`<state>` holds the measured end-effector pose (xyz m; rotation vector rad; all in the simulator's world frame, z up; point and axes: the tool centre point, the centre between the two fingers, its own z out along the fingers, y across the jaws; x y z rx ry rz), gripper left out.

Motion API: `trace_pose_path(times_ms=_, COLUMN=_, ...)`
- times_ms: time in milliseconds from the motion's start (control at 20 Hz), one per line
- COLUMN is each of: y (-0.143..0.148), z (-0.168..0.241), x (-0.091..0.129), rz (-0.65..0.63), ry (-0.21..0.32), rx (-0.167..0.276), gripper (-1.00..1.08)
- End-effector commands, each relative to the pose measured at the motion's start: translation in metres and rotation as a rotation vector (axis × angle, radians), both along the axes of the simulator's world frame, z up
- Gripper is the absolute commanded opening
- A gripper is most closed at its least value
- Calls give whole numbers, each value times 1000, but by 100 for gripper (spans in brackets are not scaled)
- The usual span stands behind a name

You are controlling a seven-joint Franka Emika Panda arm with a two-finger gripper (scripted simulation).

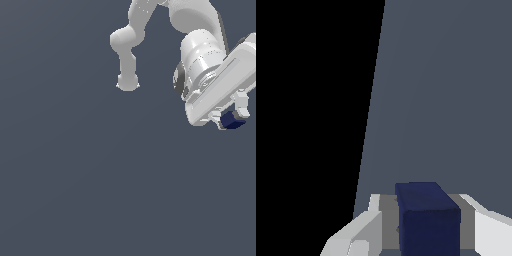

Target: Pick up the object and move it to a goal position.

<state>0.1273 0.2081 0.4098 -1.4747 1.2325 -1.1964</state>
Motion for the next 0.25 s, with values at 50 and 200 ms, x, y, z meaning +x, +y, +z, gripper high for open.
trace_pose_path(times_ms=50, y=1, z=4, x=-1, rz=-1, ry=-13, rx=-1, gripper=-100)
trace_pose_path(times_ms=200, y=0, z=2, x=-1, rz=0, ry=-8, rx=-1, gripper=-100)
